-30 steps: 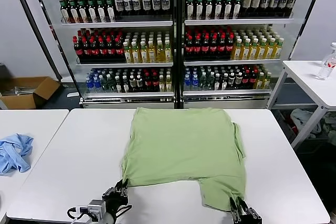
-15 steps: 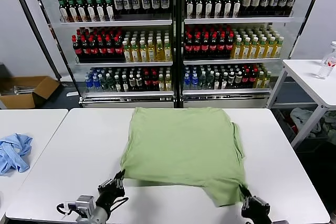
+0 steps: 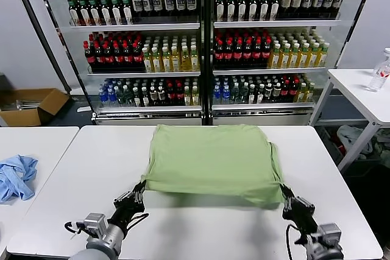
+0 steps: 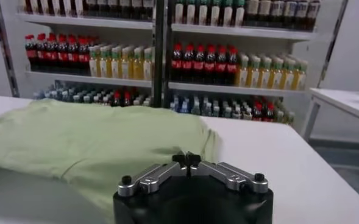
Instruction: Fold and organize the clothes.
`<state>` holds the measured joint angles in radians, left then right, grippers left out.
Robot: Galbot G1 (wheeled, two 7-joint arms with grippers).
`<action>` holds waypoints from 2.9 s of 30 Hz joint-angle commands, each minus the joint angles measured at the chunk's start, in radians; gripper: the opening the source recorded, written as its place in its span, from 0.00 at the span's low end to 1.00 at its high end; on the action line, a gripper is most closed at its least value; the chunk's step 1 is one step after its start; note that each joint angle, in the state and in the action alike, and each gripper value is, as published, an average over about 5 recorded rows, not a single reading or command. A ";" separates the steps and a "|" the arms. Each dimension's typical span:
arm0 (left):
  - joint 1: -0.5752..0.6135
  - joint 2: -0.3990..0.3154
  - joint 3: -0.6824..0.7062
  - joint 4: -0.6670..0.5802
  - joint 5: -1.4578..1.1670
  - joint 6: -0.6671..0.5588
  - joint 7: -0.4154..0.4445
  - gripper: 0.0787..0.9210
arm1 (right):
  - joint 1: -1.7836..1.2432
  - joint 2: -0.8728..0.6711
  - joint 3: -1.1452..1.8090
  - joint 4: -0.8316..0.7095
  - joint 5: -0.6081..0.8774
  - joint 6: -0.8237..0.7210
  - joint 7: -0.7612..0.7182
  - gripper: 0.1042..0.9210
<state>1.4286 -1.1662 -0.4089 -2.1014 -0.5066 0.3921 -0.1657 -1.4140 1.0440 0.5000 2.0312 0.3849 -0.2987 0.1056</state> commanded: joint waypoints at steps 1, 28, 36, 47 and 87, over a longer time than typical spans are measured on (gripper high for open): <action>-0.211 0.025 0.049 0.218 -0.014 -0.013 -0.001 0.01 | 0.253 -0.034 -0.119 -0.187 -0.006 0.000 0.000 0.00; -0.318 -0.025 0.125 0.372 0.062 -0.012 -0.009 0.06 | 0.500 0.012 -0.291 -0.448 -0.207 0.020 -0.084 0.03; -0.266 -0.040 0.103 0.318 0.072 -0.009 -0.015 0.32 | 0.346 0.027 -0.195 -0.352 -0.175 0.023 -0.065 0.28; -0.203 -0.057 0.098 0.296 0.065 0.006 -0.019 0.70 | 0.173 0.024 -0.030 -0.243 0.019 -0.069 -0.001 0.67; 0.061 -0.005 0.034 0.011 0.001 0.081 -0.036 0.02 | -0.158 -0.040 0.062 0.049 0.147 -0.159 -0.012 0.07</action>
<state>1.2677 -1.1932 -0.3379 -1.8563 -0.5196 0.4655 -0.1926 -1.3820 1.0185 0.4750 1.9136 0.5263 -0.4568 0.0908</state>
